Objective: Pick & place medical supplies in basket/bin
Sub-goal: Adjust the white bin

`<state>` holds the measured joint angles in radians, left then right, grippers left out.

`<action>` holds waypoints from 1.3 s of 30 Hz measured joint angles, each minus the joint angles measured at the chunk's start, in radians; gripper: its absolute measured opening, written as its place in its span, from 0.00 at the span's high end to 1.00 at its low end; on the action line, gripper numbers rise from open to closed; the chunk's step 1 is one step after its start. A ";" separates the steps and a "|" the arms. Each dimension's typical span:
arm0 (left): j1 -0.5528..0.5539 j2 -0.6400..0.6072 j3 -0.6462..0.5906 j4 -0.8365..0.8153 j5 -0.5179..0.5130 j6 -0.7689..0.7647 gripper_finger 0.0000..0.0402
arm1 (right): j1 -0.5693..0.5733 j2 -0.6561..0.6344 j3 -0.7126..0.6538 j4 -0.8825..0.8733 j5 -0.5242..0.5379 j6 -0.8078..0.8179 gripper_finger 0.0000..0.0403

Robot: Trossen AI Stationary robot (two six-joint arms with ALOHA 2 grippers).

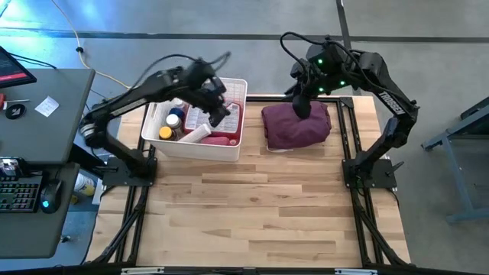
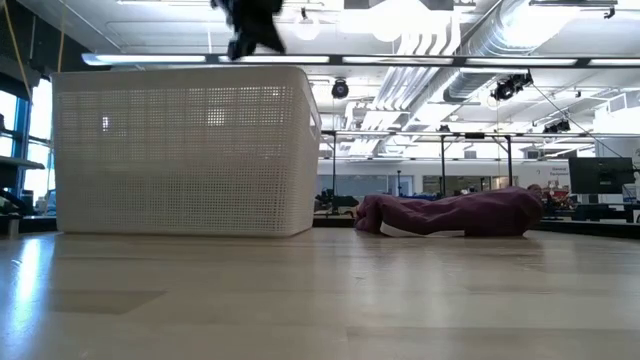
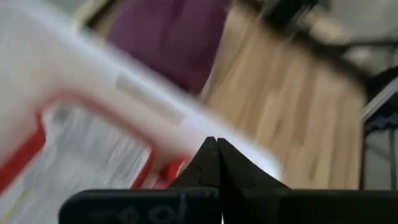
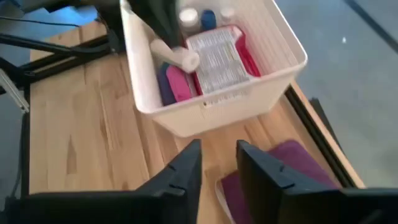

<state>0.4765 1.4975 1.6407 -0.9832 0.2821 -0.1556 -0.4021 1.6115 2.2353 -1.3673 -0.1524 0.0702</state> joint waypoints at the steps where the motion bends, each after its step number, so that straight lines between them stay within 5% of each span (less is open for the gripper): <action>1: -0.016 -0.033 -0.018 0.054 -0.001 -0.009 0.95 | -0.005 -0.001 0.000 -0.016 -0.001 0.005 0.78; 8: -0.103 -0.250 -0.178 0.265 0.013 -0.117 0.84 | -0.006 -0.026 0.000 -0.020 -0.016 0.064 0.94; 12: -0.169 -0.330 -0.259 0.295 0.063 -0.138 0.89 | -0.002 -0.027 0.000 -0.020 -0.016 0.106 0.99; 17: -0.249 -0.344 -0.364 0.235 0.128 -0.096 0.95 | 0.018 -0.027 0.000 -0.020 -0.010 0.174 0.97; 24: -0.249 -0.300 -0.532 0.194 0.176 -0.012 0.88 | 0.114 -0.025 0.000 -0.024 0.071 0.312 0.98; 29: -0.248 -0.296 -0.594 0.149 0.014 0.117 0.95 | 0.224 -0.024 0.000 -0.056 0.198 0.410 1.00; 39: -0.191 -0.285 -0.607 0.111 -0.192 0.234 0.89 | 0.389 -0.024 0.000 -0.064 0.446 0.509 0.99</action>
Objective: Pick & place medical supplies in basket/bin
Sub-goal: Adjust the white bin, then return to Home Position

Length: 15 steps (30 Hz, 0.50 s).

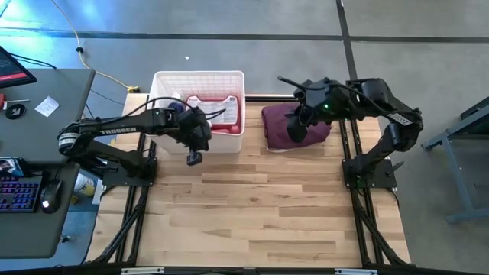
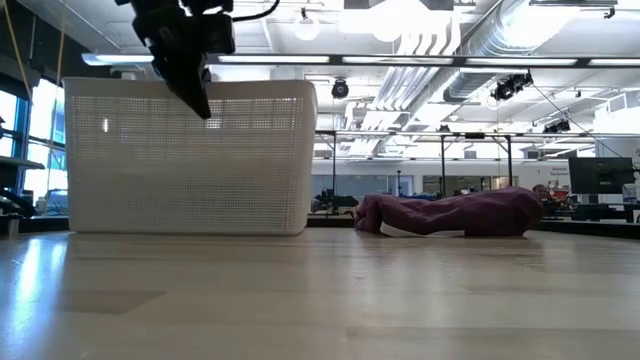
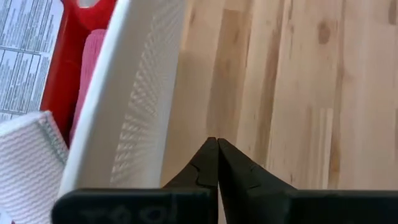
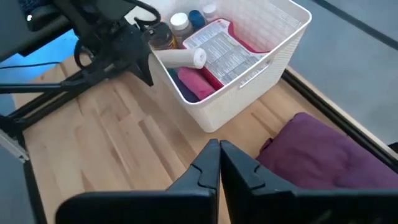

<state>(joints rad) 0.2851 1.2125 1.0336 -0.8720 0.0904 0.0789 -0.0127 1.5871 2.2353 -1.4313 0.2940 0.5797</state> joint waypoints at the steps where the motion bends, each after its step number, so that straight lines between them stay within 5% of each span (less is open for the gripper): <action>1: 0.010 0.000 0.000 0.001 -0.001 -0.001 0.91 | 0.004 0.000 0.000 -0.002 0.007 0.000 0.99; 7: 0.034 0.000 0.000 0.021 0.042 -0.066 0.95 | 0.007 0.000 0.000 -0.076 0.011 -0.029 1.00; 15: 0.004 -0.024 0.079 0.048 0.214 -0.313 0.86 | 0.007 -0.014 0.000 -0.125 -0.012 -0.082 1.00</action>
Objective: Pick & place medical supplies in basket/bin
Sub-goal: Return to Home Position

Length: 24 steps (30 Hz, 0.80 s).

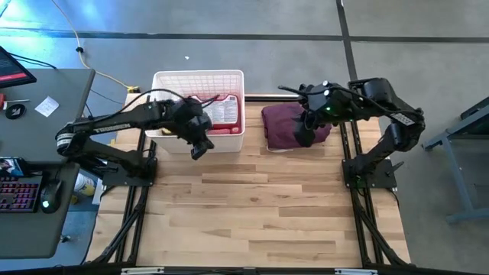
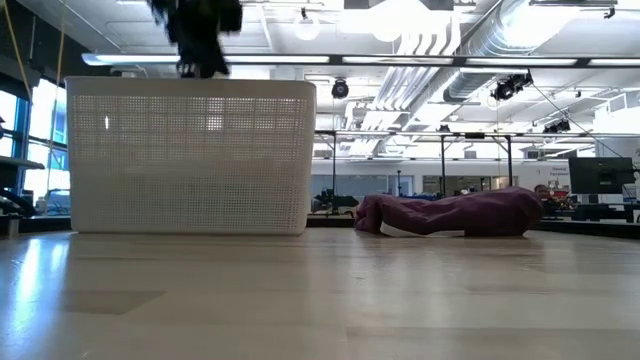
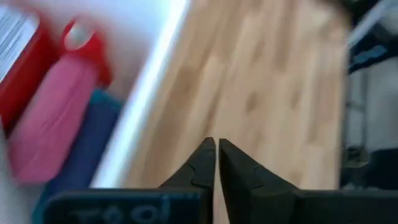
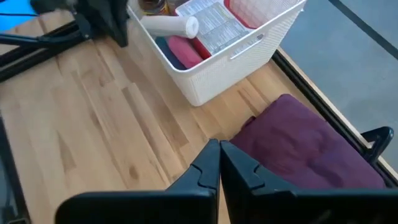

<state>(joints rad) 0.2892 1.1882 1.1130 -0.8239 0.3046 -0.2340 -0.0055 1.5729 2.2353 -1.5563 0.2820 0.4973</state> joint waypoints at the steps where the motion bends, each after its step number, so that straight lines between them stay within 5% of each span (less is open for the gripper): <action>1: -0.019 -0.011 0.013 0.019 0.000 -0.026 0.88 | 0.000 -0.005 0.000 -0.003 -0.005 0.000 1.00; 5: -0.095 -0.075 0.035 0.099 0.002 -0.130 0.95 | 0.000 -0.034 -0.005 0.001 -0.046 -0.010 1.00; 8: -0.165 -0.127 0.037 0.161 -0.107 -0.220 0.92 | 0.000 -0.090 -0.088 0.064 -0.046 -0.018 1.00; 13: -0.276 -0.188 0.037 0.229 -0.311 -0.319 0.92 | 0.000 -0.268 -0.434 0.349 -0.103 -0.008 1.00; 18: -0.343 -0.222 0.038 0.306 -0.388 -0.379 0.95 | 0.000 -0.482 -0.842 0.662 -0.144 0.047 1.00; 24: -0.495 -0.249 0.037 0.304 -0.588 -0.457 0.93 | -0.001 -0.756 -1.166 0.792 -0.131 0.194 1.00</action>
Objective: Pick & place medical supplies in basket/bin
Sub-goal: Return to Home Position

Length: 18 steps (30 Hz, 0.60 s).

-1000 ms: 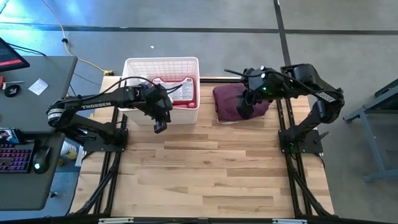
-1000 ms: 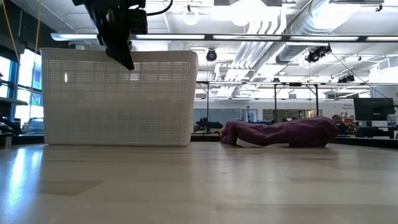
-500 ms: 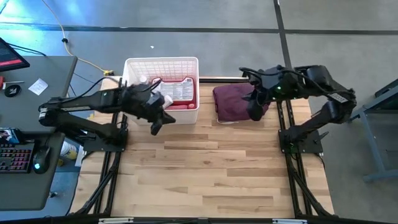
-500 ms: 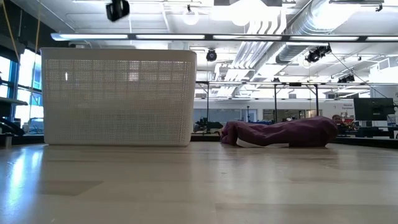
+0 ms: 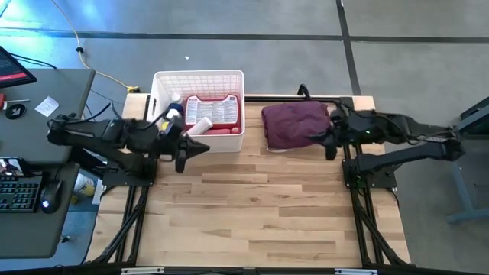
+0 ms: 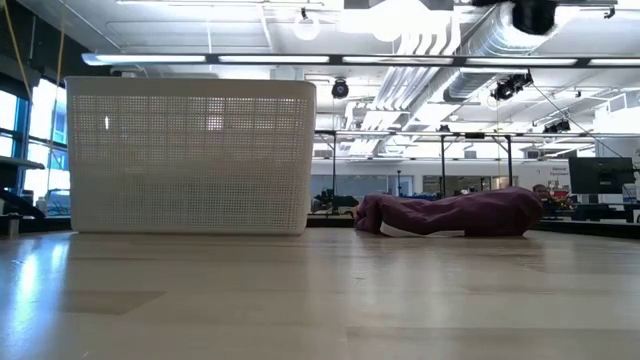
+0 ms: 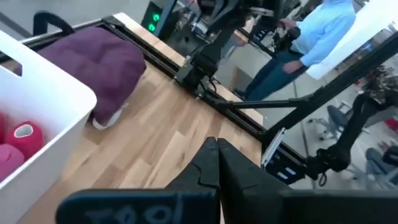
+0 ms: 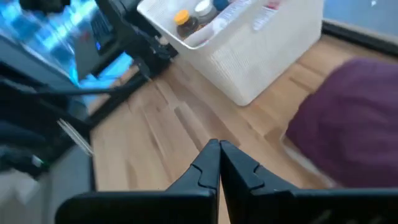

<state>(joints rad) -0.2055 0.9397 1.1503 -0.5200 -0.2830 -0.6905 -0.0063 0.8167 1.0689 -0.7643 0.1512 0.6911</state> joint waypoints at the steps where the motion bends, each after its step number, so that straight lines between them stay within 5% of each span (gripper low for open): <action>1: -0.030 -0.004 0.000 -0.002 -0.038 -0.001 0.94 | 0.000 -0.048 -0.043 0.010 0.000 0.035 1.00; 8: -0.135 -0.036 -0.061 0.065 -0.230 0.073 0.95 | 0.000 -0.371 -0.290 0.064 0.060 0.198 1.00; 18: 0.012 -0.236 -0.546 0.767 0.036 0.104 0.95 | 0.000 -0.635 -0.488 0.094 0.116 0.235 1.00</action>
<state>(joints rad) -0.1931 0.7038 0.6040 0.2475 -0.2471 -0.5870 -0.0063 0.1821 0.5809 -0.6703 0.2673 0.9265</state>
